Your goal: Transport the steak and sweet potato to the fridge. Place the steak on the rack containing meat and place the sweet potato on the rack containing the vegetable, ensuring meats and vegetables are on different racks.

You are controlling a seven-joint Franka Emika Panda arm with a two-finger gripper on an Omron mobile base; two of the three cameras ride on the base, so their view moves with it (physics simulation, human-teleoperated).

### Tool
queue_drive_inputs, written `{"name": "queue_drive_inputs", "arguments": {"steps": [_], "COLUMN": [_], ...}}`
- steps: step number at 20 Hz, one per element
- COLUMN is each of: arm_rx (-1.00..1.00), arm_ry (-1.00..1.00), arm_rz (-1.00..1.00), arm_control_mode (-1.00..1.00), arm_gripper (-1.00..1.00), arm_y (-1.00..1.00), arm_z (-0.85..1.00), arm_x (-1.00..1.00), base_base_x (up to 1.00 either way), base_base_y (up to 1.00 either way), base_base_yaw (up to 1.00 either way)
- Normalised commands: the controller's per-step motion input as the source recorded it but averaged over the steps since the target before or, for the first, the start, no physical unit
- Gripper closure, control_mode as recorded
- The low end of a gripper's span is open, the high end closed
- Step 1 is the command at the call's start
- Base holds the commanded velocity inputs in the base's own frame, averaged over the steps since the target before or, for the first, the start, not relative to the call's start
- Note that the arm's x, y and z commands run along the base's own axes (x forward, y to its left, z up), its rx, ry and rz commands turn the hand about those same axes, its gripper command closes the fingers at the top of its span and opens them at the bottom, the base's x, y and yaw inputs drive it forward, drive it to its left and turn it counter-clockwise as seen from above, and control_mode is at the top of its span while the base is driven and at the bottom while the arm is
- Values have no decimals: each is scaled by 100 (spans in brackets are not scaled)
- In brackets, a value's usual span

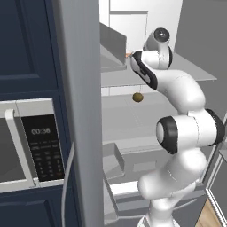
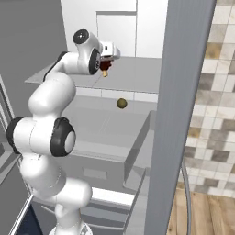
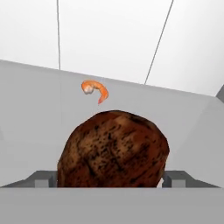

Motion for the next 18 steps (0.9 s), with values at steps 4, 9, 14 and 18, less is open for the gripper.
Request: {"name": "queue_drive_inputs", "arguments": {"steps": [4, 9, 14, 18], "arm_rx": [0, 0, 0, 0], "arm_ry": [5, 7, 0, 0], "arm_rz": [0, 0, 0, 0], "arm_control_mode": [-100, -100, -100, -100], "arm_gripper": [100, -100, -100, -100], "arm_y": [0, 0, 0, 0], "arm_z": [-28, -46, -30, -30], "arm_x": [69, 47, 17, -26], "base_base_x": [0, 0, 0, 0], "base_base_y": [0, 0, 0, 0], "base_base_yaw": [0, 0, 0, 0]}}
